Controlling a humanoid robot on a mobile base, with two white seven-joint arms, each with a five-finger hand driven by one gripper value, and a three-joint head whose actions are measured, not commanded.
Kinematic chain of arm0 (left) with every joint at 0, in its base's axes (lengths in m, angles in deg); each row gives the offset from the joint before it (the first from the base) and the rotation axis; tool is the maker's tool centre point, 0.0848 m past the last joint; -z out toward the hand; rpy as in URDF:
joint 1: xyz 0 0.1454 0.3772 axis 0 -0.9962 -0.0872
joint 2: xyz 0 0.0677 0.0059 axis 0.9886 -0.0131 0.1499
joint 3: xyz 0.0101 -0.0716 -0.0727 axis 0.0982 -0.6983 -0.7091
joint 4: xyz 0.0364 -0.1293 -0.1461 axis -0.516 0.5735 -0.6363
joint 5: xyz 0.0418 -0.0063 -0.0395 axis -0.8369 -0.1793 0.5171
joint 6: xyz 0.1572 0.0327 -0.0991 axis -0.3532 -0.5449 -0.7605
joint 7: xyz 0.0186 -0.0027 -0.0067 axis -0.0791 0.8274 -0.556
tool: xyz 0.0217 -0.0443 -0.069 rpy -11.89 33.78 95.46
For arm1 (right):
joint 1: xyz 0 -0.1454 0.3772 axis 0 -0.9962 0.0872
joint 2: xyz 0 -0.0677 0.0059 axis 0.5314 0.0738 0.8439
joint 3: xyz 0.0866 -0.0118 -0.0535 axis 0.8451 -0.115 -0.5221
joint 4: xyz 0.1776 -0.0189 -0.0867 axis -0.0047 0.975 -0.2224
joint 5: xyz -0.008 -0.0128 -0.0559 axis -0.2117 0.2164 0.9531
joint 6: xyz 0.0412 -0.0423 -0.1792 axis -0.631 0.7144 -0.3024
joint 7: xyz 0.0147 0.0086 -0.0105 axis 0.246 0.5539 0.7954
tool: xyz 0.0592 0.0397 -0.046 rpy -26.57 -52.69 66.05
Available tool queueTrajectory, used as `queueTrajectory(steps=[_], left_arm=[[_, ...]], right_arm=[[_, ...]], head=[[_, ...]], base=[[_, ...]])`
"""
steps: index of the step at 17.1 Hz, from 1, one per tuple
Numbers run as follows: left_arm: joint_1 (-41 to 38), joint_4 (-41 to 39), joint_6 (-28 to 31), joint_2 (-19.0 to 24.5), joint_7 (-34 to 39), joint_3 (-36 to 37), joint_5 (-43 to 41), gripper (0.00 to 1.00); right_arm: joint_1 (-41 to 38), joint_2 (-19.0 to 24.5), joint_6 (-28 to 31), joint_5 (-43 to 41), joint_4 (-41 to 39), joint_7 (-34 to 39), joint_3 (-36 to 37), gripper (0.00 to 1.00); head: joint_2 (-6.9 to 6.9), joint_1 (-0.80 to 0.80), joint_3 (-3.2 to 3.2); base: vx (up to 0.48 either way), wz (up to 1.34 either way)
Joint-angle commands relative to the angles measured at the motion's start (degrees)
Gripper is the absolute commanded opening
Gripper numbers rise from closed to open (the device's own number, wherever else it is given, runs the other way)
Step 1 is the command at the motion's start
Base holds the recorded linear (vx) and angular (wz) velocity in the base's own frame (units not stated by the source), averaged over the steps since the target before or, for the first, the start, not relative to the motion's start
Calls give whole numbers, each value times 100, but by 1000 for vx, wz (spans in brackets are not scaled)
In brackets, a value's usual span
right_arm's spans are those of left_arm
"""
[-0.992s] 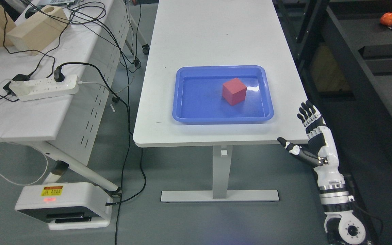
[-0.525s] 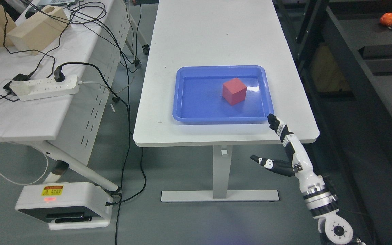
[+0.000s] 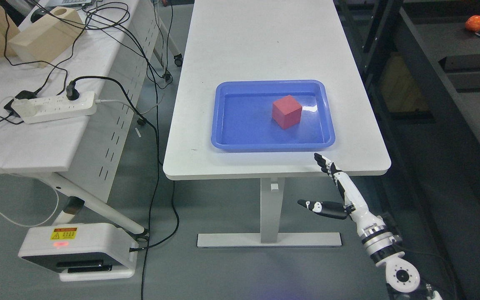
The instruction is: Pick pink block from left shelf to tray
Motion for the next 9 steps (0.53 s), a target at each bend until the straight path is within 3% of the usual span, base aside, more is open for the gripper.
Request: queueTrajectory(steps=[1,9], left_arm=[[-114,-100,-4,100,1,0,0,100],[-114,-100,-4,100,1,0,0,100]], right_arm=[[13,-100,28,-284,60,-153,41,99],[13,-100,64,-311,60,-162,68,99]], head=[[0,0,0],[0,0,0]], base=[[0,0],[0,0]])
